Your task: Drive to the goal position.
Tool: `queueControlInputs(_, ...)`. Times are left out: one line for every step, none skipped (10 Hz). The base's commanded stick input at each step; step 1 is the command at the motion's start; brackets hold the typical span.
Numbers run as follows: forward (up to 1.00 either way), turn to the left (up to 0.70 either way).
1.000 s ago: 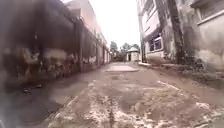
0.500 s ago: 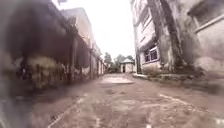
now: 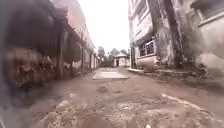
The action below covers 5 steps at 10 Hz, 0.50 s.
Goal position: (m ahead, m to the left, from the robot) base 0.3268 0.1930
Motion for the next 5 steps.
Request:
queueControlInputs(0.70,-0.12)
queueControlInputs(0.70,-0.12)
queueControlInputs(0.70,-0.12)
queueControlInputs(0.70,-0.12)
queueControlInputs(0.70,-0.12)
